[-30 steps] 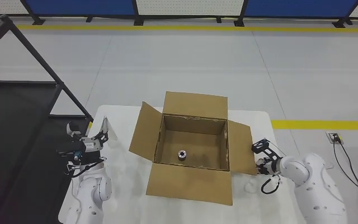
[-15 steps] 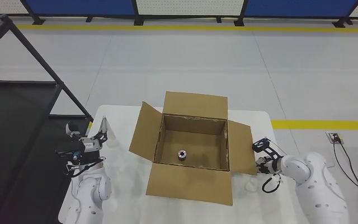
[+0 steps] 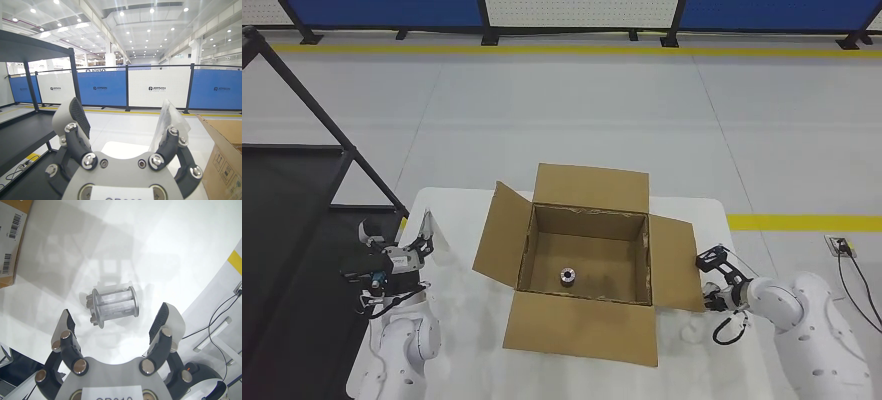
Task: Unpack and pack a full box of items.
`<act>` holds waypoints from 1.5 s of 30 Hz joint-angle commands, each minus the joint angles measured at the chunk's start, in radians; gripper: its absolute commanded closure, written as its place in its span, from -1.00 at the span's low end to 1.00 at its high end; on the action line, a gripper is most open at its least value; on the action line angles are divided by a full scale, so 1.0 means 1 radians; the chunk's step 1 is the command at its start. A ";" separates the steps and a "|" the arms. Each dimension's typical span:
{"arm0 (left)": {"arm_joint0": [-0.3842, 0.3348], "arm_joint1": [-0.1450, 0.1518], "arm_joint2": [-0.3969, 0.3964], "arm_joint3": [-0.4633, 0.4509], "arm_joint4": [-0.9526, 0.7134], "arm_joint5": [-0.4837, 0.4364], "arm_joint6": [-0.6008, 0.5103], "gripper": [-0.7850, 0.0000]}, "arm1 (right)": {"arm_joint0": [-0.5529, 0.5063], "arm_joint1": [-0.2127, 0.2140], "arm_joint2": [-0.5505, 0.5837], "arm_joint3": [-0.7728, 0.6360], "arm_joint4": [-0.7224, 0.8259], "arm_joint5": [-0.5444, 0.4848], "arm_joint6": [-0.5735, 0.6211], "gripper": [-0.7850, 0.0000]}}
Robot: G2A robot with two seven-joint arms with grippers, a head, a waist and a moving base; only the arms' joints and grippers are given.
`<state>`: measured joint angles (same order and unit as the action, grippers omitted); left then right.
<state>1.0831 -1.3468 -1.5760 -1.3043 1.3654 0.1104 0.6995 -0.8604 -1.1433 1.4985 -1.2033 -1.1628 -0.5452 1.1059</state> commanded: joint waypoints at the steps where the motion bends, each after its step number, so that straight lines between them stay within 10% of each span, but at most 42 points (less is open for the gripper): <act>1: 0.002 0.000 -0.001 -0.002 -0.001 -0.001 0.001 -1.00 | -0.001 0.003 -0.003 -0.005 0.002 0.003 0.002 -1.00; 25: 0.011 0.001 -0.007 -0.010 -0.001 -0.007 0.003 -1.00 | -0.026 0.039 0.044 -0.103 0.057 0.105 -0.013 -1.00; 35: 0.006 0.002 -0.007 -0.011 0.002 -0.011 0.002 -1.00 | -0.114 0.056 0.195 -0.463 0.180 0.309 -0.039 -1.00; 45: 0.029 0.003 -0.039 -0.025 -0.035 -0.002 0.020 -1.00 | -0.028 0.039 -0.057 -0.657 0.223 0.368 0.005 -1.00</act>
<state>1.1093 -1.3439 -1.6107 -1.3296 1.3340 0.1084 0.7184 -0.9115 -1.1013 1.4865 -1.8612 -0.9498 -0.1796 1.1011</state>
